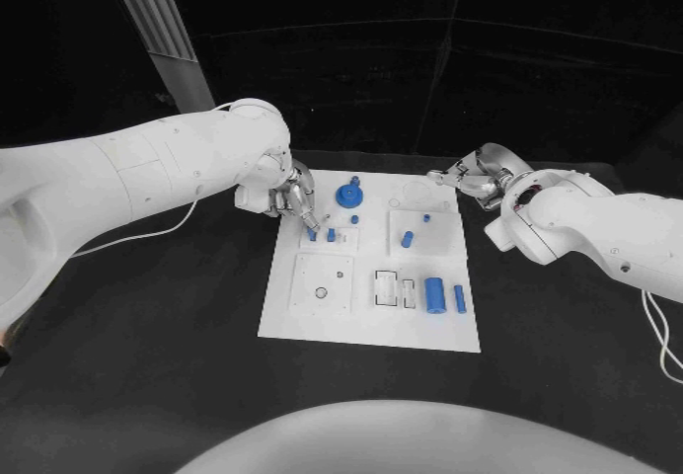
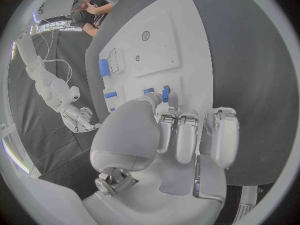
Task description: Assemble the parts on the task board
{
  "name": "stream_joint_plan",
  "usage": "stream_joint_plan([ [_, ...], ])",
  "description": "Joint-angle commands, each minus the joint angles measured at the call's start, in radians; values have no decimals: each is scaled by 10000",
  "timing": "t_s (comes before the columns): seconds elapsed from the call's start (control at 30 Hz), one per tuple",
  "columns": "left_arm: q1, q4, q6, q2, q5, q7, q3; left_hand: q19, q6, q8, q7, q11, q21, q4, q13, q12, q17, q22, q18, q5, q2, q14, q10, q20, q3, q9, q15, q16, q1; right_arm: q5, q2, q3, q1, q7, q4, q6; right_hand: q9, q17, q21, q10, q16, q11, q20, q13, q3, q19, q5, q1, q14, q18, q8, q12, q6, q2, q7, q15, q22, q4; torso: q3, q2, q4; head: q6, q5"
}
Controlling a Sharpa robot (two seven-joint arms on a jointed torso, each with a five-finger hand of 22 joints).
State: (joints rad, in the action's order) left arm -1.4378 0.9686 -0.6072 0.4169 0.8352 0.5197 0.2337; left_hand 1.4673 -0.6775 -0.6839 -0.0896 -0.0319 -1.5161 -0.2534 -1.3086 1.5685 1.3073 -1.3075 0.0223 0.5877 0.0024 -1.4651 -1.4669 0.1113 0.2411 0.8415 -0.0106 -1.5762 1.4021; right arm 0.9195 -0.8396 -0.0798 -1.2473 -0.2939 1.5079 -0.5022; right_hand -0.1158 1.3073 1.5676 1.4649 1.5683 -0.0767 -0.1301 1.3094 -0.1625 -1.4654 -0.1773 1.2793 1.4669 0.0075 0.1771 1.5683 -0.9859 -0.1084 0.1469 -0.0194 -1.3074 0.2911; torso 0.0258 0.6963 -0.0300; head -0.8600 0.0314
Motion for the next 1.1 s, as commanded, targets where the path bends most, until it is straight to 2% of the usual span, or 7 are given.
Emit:
stream_joint_plan([
  [0.03,-15,39,297,55,-298,-158,-1,197,12,-46,42,55,59,331,-2622,23,2635,-2318,17,18,-110,-1057,-1039,-82,391,18,-36,54,2,1,3,5,-16,42,2,-9,-17,2635,32,1059,25,28,55,2614,-51,-1054,-57,18,1039,-75,34,25,77,-37,-3,45,-2634,-10,0,-4,-7,-8,1],
  [0.3,-20,341,978,380,-352,-509,-1,206,1,-103,44,57,51,379,-2622,23,2635,-2321,14,20,-171,-1057,-1039,-80,600,76,-36,54,-34,1,-7,5,-16,53,-7,-17,-17,2635,32,1059,25,28,55,2614,-51,-1054,-57,18,1039,-75,34,25,77,-37,-3,45,-2634,-10,0,-5,-6,1,5],
  [0.6,-46,1146,1976,983,-358,-823,-1,201,-2,-151,39,55,54,385,-2622,23,2635,-2319,16,16,-207,-1057,-1039,-80,740,123,-37,54,-83,1,-26,5,-16,60,-23,-14,-17,2635,32,1059,25,28,55,2614,-51,-1054,-57,18,1039,-75,34,25,77,-37,-3,45,-2634,-10,2,-4,-19,-21,-1],
  [0.7,-54,1343,2245,1122,-344,-827,-1,158,7,-156,38,54,85,383,-2622,23,2635,-2303,28,13,-215,-1057,-1039,-79,762,131,-36,54,-92,1,-22,5,-16,64,-33,-13,-17,2635,32,1059,25,28,55,2614,-51,-1054,-57,18,1039,-75,34,25,77,-37,-3,45,-2634,-10,-1,-4,-14,-1,55],
  [1.0,-67,1943,2959,1514,-337,-1099,0,160,18,-176,39,52,84,373,-2622,23,2635,-2303,28,0,-248,-1057,-1039,-79,786,151,-35,54,-118,0,-12,4,-16,71,-45,-5,-17,2635,32,1059,25,28,55,2614,-51,-1054,-57,18,1039,-75,34,25,77,-37,-3,45,-2634,-10,2,6,3,6,73],
  [1.1,-68,2238,3320,1696,-338,-1158,0,164,42,-243,33,54,80,459,-2622,23,2635,-2305,27,7,-279,-1057,-1039,-81,938,212,-40,54,-30,0,-23,4,-16,72,-43,-9,-17,2635,32,1059,25,28,55,2614,-51,-1054,-57,18,1039,-75,34,25,77,-37,-3,45,-2634,-10,-7,8,-1,1,82],
])
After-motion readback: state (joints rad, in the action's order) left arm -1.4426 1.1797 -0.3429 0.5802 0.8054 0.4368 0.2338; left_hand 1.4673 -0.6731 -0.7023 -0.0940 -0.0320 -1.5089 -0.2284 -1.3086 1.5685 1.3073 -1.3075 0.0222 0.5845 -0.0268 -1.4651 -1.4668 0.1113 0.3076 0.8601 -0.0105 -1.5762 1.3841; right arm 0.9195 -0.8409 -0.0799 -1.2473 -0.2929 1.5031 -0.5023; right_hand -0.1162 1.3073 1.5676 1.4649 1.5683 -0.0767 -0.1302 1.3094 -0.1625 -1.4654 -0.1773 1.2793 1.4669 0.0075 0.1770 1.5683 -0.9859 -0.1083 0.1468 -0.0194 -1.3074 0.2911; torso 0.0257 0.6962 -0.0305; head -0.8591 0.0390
